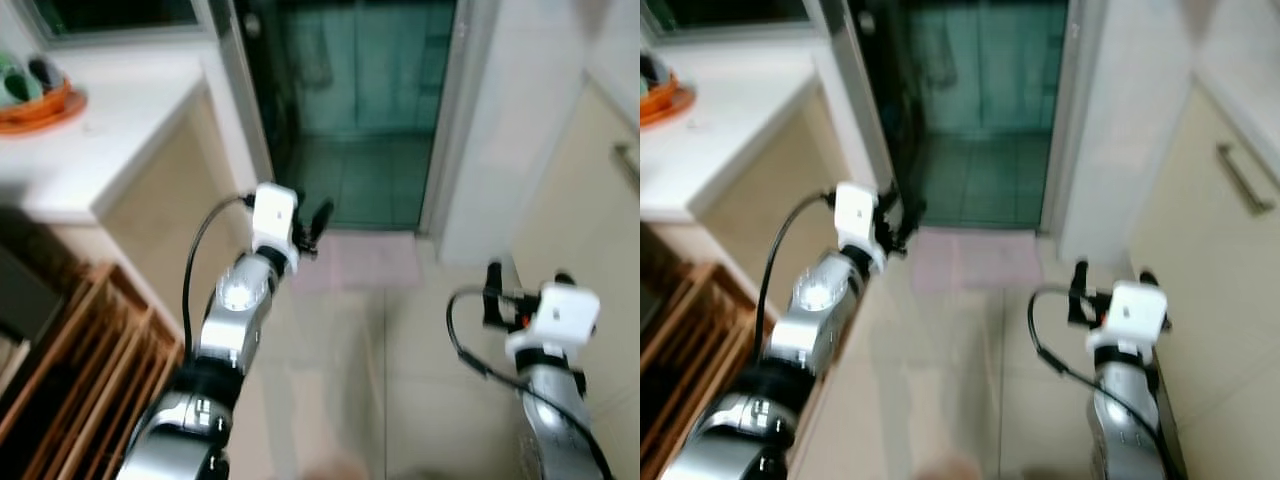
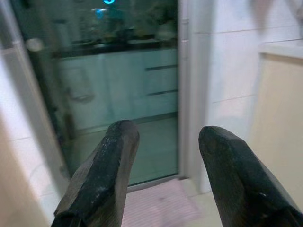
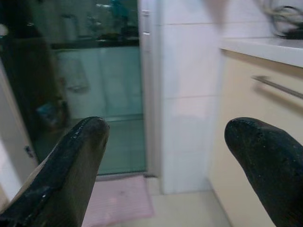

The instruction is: Restocking fridge

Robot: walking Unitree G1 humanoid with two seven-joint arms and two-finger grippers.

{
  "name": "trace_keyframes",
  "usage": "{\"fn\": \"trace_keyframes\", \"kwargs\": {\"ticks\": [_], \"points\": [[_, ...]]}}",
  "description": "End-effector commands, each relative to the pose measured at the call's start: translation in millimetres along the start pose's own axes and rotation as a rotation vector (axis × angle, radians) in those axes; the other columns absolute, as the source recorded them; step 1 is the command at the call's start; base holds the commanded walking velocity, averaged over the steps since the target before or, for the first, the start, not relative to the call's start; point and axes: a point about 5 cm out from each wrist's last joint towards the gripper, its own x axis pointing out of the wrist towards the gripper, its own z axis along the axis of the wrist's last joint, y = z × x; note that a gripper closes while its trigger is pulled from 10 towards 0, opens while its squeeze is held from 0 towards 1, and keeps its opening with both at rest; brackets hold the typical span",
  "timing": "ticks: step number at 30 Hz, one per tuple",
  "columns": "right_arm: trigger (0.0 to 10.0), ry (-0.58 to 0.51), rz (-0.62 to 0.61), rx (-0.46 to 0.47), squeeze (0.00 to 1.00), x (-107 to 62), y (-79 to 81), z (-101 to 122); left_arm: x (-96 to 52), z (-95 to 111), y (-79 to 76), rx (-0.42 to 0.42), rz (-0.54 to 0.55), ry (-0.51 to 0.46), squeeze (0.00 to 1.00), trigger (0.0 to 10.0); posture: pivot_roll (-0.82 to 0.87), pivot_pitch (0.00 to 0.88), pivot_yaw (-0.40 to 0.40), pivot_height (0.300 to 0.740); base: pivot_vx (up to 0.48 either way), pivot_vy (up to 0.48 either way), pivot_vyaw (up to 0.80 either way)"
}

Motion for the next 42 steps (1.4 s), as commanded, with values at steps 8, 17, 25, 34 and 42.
{"fn": "trace_keyframes", "kwargs": {"ticks": [8,17,25,34,42], "points": [[10.0,-0.004,0.046,0.019,0.0,11.3,13.0,3.2,-4.9,-4.0,13.1,-0.018,0.069,0.013,0.0,10.0,-0.22,0.0,0.083,0.732,0.48,0.0,0.0],[10.0,-0.012,0.079,0.028,0.0,21.3,22.3,5.0,-10.7,-7.2,15.7,-0.009,0.093,0.021,0.0,10.0,-0.19,0.0,0.072,0.732,0.48,0.0,0.0],[10.0,-0.01,0.083,0.031,0.0,23.0,24.1,3.8,-8.3,-6.0,8.9,0.001,0.066,0.015,0.0,10.0,-0.2,0.0,0.079,0.732,0.48,0.0,0.0],[10.0,0.021,0.081,0.019,0.0,24.8,24.8,0.8,-3.1,-3.1,1.8,-0.003,0.022,0.006,0.0,10.0,-0.21,0.0,0.084,0.732,0.48,0.0,-0.22],[10.0,0.014,0.073,0.014,0.0,23.3,22.9,0.1,-2.2,-8.8,4.7,0.033,0.04,0.058,0.0,10.0,-0.21,0.0,0.086,0.732,0.0,0.0,-0.64]]}}
